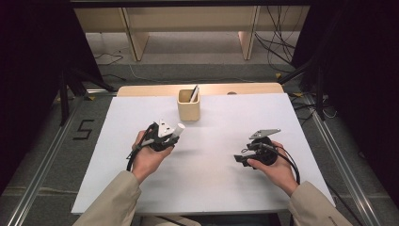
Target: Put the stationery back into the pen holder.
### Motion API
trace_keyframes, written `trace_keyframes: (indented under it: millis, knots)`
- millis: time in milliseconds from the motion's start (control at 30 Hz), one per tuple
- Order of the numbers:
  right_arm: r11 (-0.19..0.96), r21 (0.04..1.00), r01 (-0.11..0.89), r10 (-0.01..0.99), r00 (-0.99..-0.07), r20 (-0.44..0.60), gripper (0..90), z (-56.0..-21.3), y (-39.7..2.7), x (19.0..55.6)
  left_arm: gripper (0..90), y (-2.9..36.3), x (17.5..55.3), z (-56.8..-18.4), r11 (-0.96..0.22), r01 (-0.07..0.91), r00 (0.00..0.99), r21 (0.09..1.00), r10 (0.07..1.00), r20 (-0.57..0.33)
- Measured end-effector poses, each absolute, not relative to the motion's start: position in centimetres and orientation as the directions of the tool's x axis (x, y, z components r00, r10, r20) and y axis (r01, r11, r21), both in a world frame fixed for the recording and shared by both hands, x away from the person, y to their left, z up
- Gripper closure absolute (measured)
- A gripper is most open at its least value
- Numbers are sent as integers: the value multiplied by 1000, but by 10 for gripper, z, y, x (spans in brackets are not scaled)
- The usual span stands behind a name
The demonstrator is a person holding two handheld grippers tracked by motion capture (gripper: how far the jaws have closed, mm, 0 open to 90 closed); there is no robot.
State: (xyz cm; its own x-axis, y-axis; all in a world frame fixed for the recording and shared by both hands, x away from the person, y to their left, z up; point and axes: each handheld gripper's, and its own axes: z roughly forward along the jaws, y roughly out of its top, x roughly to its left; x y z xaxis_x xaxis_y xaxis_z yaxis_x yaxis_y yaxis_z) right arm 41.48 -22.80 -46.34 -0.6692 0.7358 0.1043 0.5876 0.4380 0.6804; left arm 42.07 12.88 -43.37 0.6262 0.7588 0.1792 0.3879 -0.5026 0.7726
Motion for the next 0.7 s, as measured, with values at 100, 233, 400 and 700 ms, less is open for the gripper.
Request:
trace_keyframes:
  millis: [100, 233, 400, 700]
  knots:
    - [431, 684, 588, 740, -664, 105, 244, -463, -229, 414, 700, 129, 422, -433, -483, 388, 614, 785, 771, 171]
    - [420, 690, 590, 746, -657, 108, 240, -462, -232, 414, 701, 130, 423, -432, -462, 393, 598, 795, 785, 161]
    - [408, 694, 593, 750, -652, 116, 225, -462, -234, 413, 700, 130, 425, -431, -443, 399, 586, 803, 797, 148]
    - [408, 695, 592, 748, -653, 117, 221, -462, -236, 410, 700, 129, 432, -426, -421, 405, 565, 812, 814, 140]
